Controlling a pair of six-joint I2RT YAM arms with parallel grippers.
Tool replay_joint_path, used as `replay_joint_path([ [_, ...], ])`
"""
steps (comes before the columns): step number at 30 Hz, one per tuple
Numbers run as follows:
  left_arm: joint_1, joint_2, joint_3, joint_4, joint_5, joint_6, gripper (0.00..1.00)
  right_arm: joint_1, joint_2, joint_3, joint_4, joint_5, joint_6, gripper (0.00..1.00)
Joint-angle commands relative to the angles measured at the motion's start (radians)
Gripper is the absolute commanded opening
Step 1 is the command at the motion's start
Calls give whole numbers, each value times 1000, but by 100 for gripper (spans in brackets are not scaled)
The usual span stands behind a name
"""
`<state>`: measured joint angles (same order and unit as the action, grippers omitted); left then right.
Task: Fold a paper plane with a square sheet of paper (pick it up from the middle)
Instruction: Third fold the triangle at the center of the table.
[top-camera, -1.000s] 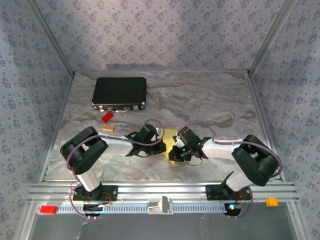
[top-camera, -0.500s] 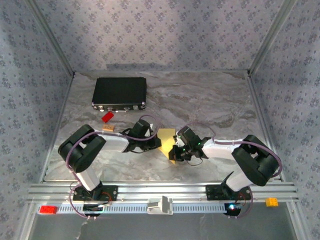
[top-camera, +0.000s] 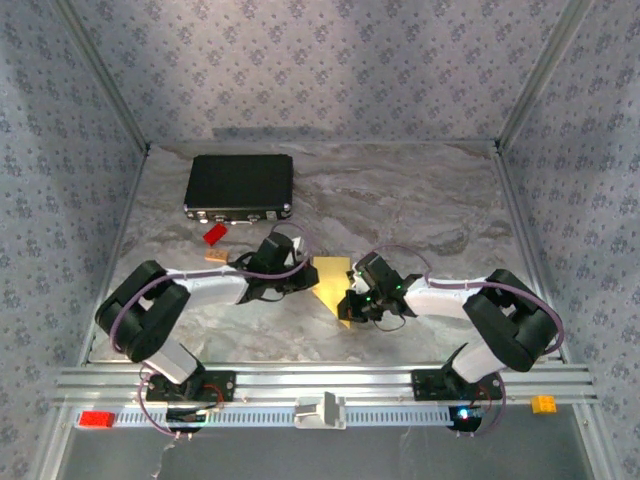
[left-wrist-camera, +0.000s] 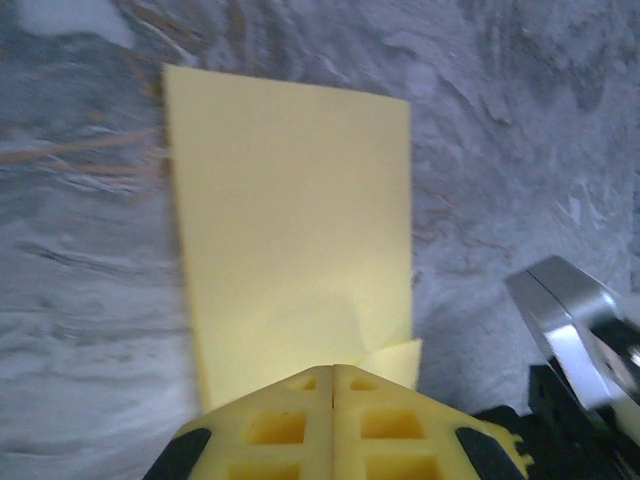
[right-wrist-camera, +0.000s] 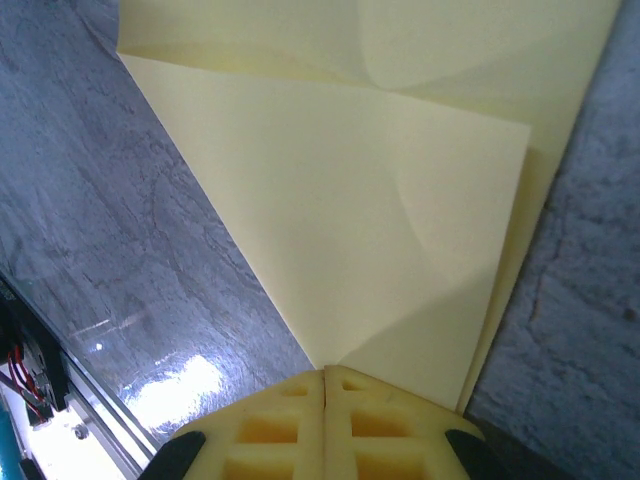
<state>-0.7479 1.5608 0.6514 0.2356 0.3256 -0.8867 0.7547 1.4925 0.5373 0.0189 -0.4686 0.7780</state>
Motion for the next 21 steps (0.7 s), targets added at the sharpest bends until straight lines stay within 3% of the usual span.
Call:
replay_joint_path([
  [1, -39, -5, 6, 6, 18, 23, 4, -3, 28, -29, -108, 29, -14, 0],
  [7, -72, 73, 11, 46, 40, 13, 3, -3, 28, -27, -109, 28, -12, 0],
  [15, -73, 159, 7, 0, -11, 15, 0, -2, 12, -18, -106, 18, -14, 0],
  [21, -73, 163, -25, -5, -23, 16, 0, -2, -38, 23, -133, 13, -22, 0],
])
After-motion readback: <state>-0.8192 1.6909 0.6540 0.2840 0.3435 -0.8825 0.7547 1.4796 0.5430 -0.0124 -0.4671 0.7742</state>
